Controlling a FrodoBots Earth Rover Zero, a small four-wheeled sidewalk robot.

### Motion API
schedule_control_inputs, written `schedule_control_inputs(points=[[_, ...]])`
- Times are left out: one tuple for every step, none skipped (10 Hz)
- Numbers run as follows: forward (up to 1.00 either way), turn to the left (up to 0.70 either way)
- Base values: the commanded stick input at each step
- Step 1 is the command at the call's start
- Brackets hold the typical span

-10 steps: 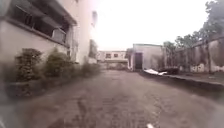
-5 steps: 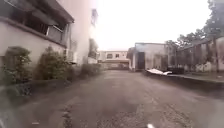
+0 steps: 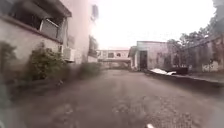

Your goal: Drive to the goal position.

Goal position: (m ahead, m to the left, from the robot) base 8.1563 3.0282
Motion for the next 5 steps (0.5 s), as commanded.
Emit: schedule_control_inputs(points=[[1.00,-0.01],[1.00,-0.01],[1.00,-0.01],[1.00,-0.01],[1.00,-0.14]])
